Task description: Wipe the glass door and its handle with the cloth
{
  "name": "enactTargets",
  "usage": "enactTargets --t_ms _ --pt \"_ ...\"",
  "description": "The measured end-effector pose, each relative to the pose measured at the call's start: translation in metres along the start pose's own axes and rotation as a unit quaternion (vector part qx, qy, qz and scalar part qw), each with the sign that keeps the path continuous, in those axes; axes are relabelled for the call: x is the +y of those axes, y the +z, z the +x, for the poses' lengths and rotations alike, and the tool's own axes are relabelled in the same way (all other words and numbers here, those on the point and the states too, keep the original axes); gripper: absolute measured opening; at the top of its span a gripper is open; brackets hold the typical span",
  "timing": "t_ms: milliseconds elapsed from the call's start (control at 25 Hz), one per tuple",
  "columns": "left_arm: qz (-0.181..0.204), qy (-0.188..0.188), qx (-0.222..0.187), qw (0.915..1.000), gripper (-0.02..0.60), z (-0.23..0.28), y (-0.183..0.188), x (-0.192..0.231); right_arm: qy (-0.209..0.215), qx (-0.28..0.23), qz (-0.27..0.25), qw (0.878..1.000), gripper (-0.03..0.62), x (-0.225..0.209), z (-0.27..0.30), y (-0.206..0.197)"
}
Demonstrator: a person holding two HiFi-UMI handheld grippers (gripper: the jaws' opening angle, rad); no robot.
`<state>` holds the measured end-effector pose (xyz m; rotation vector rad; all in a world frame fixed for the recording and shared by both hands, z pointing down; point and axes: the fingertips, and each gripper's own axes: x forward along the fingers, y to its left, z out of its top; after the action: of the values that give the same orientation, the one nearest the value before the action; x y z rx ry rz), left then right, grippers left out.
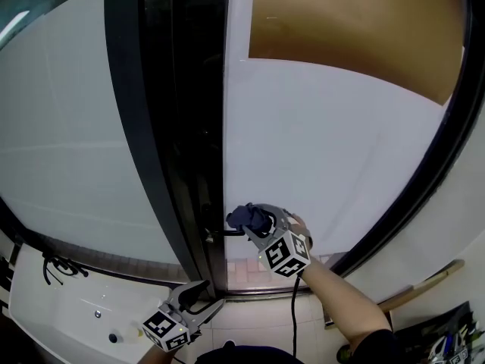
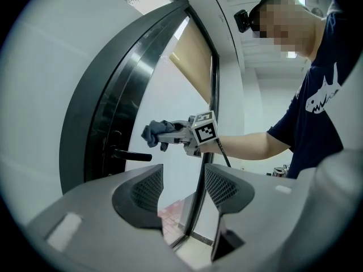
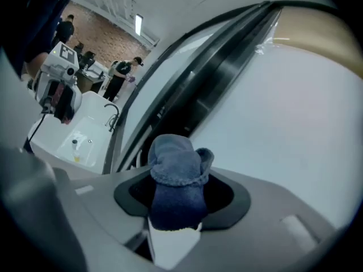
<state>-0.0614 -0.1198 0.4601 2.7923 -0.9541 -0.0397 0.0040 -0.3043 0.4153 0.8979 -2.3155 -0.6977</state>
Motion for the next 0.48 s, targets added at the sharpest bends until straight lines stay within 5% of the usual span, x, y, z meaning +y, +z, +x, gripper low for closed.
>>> enactTargets --t_ms 200,480 --pt "-0.005 0.017 0.000 0.9998 0.227 -0.014 -0.003 0.011 0.071 -0.012 0.003 0.997 0.202 0.044 0.050 0.046" --pt "-0.016 0.038 0.000 0.9991 0.227 -0.030 -0.006 0.023 0.139 0.037 0.005 0.990 0.202 0.082 0.089 0.039"
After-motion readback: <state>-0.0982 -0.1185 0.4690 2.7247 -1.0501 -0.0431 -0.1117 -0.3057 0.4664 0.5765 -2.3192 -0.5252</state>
